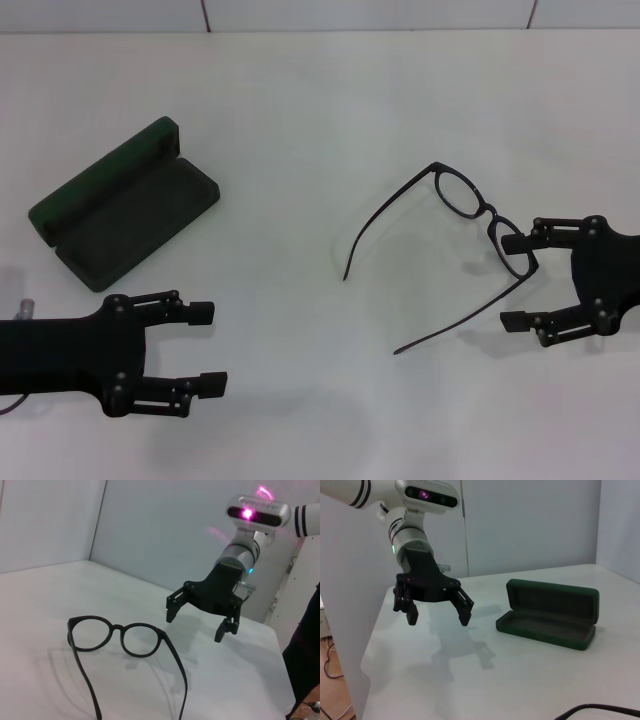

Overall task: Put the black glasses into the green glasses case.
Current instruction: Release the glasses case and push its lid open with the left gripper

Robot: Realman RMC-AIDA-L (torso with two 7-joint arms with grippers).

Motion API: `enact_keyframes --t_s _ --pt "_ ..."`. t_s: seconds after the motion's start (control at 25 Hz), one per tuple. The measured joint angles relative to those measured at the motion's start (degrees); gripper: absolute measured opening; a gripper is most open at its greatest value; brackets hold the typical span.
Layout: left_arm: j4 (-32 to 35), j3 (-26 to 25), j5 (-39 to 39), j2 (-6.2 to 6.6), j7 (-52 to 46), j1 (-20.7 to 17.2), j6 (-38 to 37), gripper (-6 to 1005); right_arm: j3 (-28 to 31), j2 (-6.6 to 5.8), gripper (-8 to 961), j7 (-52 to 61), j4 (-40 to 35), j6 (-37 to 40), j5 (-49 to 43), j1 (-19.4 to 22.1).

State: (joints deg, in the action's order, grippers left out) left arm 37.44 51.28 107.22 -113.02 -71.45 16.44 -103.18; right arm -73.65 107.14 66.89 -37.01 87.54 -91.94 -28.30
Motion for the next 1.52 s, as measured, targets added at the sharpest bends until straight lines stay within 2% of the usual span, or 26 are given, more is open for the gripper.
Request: enact_keyframes --t_s 0.44,0.68,0.84,0.92,1.08,1.24,1.36,1.52 --pt "0.00 -0.42 -0.12 0.00 -0.73 0.13 0.11 862 0.00 0.09 878 0.00 -0.02 0.00 0.00 0.09" --pt "0.73 -8.67 -0.30 -0.64 -8.18 1.81 0.58 861 0.00 0.16 874 0.00 -0.01 0.00 0.01 0.18" --pt "6.93 -10.25 0.23 -0.85 -15.93 2.32 4.41 861 0.00 0.28 872 0.00 0.02 0.00 0.01 0.26" --pt "12.39 -10.13 1.43 -1.22 -21.68 2.64 7.08 861 0.00 0.32 871 0.00 0.01 -0.01 0.01 0.27" --pt "24.14 -10.11 7.96 -2.02 -32.33 4.74 11.12 861 0.00 0.47 868 0.01 0.02 -0.01 0.01 0.42" --pt "32.58 -9.98 19.28 -2.82 -39.78 9.50 14.36 862 0.00 0.57 866 0.14 0.02 0.00 0.02 0.44" --pt "34.27 -9.88 27.88 -2.95 -43.07 13.76 14.79 861 -0.01 0.62 864 0.23 0.02 0.00 0.02 0.25" --pt "31.32 -8.73 38.10 -2.70 -46.16 18.95 14.77 860 -0.03 0.69 861 0.48 0.01 -0.12 0.01 -0.33"
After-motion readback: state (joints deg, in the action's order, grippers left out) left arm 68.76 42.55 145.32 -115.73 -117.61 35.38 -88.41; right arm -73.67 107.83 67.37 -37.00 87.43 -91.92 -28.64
